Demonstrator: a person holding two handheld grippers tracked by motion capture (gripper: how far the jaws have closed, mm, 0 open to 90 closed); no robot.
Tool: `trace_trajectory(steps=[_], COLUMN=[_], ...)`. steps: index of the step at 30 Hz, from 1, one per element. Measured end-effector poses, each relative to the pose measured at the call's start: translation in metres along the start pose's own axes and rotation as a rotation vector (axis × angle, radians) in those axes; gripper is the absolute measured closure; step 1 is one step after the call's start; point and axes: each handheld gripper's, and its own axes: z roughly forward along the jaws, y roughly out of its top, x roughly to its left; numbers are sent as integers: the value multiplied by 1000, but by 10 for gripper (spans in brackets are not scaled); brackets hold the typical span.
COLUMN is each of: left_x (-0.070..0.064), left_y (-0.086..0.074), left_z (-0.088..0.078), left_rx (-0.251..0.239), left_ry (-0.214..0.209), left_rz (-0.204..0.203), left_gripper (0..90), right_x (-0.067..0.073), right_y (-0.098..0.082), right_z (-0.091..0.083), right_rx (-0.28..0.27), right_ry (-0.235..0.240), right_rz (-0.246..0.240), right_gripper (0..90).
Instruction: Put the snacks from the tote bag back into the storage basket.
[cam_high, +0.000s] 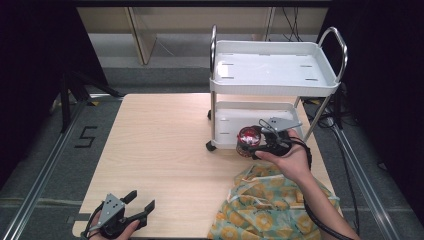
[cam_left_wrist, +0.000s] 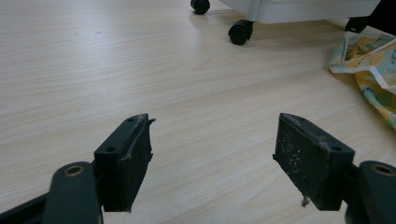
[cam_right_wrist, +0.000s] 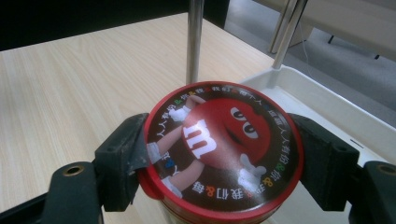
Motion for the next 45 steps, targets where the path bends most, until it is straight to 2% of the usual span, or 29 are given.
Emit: trace_trajectory(steps=[6, 7, 15, 16, 21, 28, 32, 37, 40, 41, 42, 44, 45], left_x=[0, 0, 0, 0, 0, 0, 1, 0, 0, 0, 0, 0, 0], left_y=[0, 0, 0, 0, 0, 0, 0, 0, 0, 0, 0, 0, 0], left_z=[0, 0, 0, 0, 0, 0, -1, 0, 0, 0, -1, 0, 0], left_rx=[0, -1, 0, -1, 0, -1, 3, 2, 1, 1, 2, 0, 1], left_ry=[-1, -1, 0, 0, 0, 6, 7, 6, 6, 6, 6, 6, 7], left_rz=[-1, -1, 0, -2, 0, -6, 0, -3, -2, -2, 0, -4, -4], left_gripper=[267, 267, 267, 267, 267, 267, 267, 267, 267, 267, 267, 267, 267], right_x=[-2, -2, -4, -3, -6, -8, -9, -10, -12, -12, -13, -14, -12], right_y=[2, 3, 3, 3, 4, 5, 7, 7, 6, 6, 6, 5, 5], right_z=[1, 2, 6, 6, 7, 10, 12, 13, 15, 15, 15, 16, 15], right_rx=[-1, 6, 7, 12, 8, 8, 20, 25, 22, 27, 17, 15, 34], right_ry=[-8, 2, 6, 3, 3, -1, 13, 5, 3, 0, -18, -25, -15], right_rz=[-17, 0, -10, 7, -10, -7, 0, 19, 11, 23, 6, 6, 28], right_gripper=[266, 266, 266, 266, 266, 266, 266, 266, 266, 266, 266, 266, 266])
